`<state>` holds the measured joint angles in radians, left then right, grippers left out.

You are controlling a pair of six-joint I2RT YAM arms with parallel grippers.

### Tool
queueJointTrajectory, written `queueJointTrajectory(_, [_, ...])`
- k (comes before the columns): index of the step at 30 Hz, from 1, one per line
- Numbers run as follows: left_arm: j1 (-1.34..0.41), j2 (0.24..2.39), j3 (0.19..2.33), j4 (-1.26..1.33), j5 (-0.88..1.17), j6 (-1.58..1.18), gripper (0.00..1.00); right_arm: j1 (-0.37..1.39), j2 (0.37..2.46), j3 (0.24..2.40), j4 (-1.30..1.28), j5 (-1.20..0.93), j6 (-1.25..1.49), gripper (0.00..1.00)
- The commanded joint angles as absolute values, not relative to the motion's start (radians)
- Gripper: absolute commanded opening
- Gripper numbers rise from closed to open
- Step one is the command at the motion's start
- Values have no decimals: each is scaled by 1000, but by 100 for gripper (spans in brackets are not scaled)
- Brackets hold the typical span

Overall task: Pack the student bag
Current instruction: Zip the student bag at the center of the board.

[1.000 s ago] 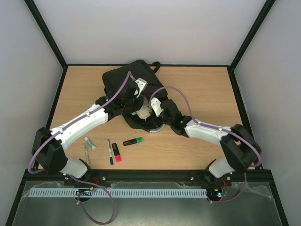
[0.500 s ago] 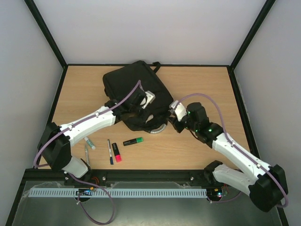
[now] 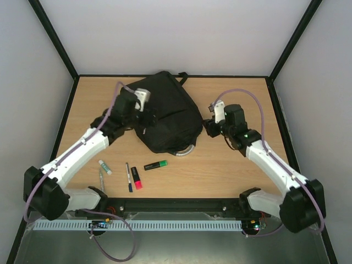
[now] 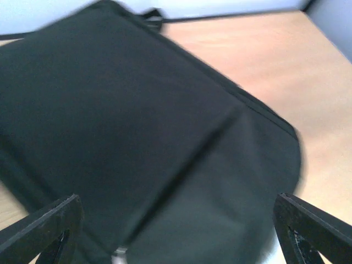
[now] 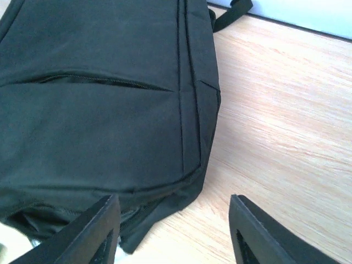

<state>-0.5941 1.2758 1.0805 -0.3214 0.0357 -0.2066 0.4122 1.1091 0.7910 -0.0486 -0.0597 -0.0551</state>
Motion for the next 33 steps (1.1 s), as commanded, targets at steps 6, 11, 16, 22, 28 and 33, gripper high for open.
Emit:
queueJointTrajectory(6, [-264,1407,982,-194,129,-618,99,365,1445,983,-57,-156,43,63])
queueJointTrajectory(11, [-204,1486,915,-76,208,-746,99,314,1603,1050,-89,-194,46,66])
queueJointTrajectory(16, [-217,1595,930,-7,223,-740,99,301,1622,979,-34,-247,18,65])
queueJointTrajectory(22, [-280,1732,994,16,233,-704,97,302,1642,968,-44,-365,-13,44])
queueJointTrajectory(28, [-386,1832,1093,-19,206,-639,94,301,1605,943,-96,-292,-11,11])
queueJointTrajectory(33, [-464,1885,1172,-59,196,-581,91,301,1486,890,-228,-205,-69,1])
